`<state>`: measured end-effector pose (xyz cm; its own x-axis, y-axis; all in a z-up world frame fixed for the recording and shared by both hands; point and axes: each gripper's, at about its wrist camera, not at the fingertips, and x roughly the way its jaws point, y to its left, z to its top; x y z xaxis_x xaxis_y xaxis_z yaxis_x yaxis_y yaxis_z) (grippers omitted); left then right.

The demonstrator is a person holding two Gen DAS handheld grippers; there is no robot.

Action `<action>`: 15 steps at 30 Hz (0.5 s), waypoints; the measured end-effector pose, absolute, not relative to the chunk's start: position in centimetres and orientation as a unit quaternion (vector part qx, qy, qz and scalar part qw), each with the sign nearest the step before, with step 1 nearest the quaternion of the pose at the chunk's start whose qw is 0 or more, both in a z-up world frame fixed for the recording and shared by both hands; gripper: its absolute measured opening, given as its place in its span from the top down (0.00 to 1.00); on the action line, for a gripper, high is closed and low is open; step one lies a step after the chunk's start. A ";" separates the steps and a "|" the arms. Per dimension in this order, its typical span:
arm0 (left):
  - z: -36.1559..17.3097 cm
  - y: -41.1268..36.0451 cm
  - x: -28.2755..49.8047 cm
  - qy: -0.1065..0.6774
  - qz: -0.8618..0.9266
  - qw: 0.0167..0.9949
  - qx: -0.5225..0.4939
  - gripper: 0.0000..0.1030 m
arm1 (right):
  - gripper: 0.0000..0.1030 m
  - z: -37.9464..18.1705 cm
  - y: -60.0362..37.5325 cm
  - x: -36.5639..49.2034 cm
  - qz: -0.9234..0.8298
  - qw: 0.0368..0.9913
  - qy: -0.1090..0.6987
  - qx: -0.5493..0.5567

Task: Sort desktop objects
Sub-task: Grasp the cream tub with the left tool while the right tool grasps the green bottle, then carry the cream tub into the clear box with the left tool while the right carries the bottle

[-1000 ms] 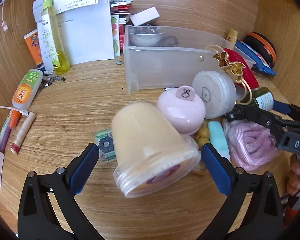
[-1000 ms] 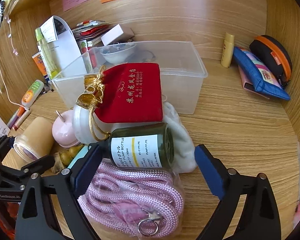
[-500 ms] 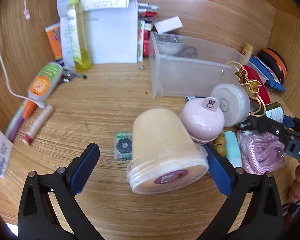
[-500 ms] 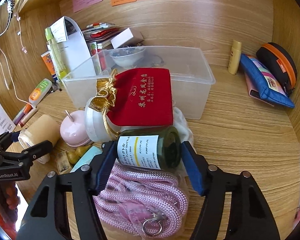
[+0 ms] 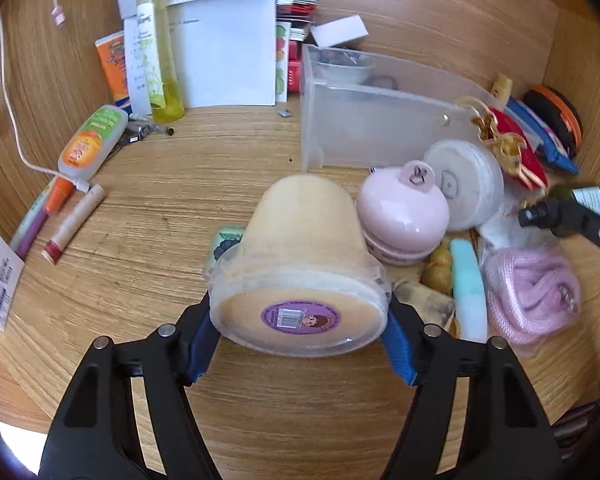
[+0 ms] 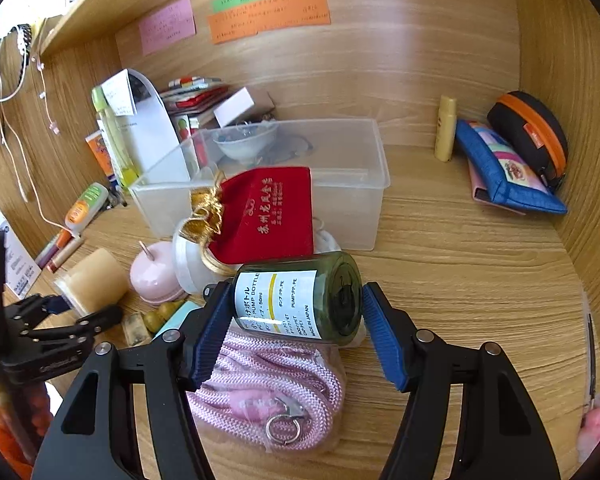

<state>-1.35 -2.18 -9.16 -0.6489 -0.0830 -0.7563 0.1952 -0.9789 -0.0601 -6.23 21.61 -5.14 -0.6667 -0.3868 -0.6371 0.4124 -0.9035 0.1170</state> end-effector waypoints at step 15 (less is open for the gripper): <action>-6.3 -2.6 -1.8 0.054 -0.927 0.096 0.358 0.34 | 0.40 -3.8 22.7 -5.4 -0.920 0.226 0.014 0.320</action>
